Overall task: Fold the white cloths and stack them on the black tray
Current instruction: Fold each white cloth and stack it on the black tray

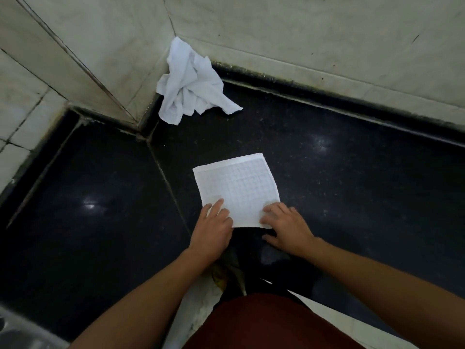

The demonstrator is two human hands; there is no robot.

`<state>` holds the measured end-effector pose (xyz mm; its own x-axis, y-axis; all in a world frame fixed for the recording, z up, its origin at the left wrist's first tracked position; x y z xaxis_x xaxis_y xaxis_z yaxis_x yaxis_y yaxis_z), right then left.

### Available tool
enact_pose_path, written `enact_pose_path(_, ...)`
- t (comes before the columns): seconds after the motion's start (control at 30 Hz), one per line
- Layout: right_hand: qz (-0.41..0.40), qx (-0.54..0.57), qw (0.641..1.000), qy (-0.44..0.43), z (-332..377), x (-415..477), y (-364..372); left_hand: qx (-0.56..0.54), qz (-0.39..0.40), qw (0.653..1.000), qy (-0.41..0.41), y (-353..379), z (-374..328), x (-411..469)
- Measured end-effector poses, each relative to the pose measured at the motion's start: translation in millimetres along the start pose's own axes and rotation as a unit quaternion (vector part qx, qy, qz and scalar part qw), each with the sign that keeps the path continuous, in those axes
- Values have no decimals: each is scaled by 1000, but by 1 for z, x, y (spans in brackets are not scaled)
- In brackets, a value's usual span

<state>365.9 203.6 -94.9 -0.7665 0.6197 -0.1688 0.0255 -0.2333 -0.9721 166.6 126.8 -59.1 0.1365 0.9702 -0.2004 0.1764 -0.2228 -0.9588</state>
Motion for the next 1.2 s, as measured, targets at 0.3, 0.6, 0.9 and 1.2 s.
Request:
enact_pose_path(0.3, -26, 13, 998, -54, -17, -19, 0, -94, 88, 991, -40, 25, 6, -48)
enact_pose_path(0.6, 9, 113, 992, 58, -34, 62, -65, -263, -56, 943, -195, -15, 48, -19)
enact_pose_path(0.9, 34, 152, 969, 193, -51, 139, -60, -262, -83, 926, -257, -28, 107, 54)
enact_pose_path(1.2, 54, 68, 974, 209, -58, 156, -37, -253, -38, 931, -262, -3, 125, 77)
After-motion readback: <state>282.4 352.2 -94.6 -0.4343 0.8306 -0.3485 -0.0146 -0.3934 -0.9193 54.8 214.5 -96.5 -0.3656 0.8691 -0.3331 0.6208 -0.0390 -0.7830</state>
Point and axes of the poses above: each hand's wrist, its own x-axis towards the middle knuckle, its own y-axis out of the palm, z = x × y, the point moved 2 cm from there along x, towards the middle knuckle, and after that the axes turned 7 degrees about -x, right-handed, at the moved point
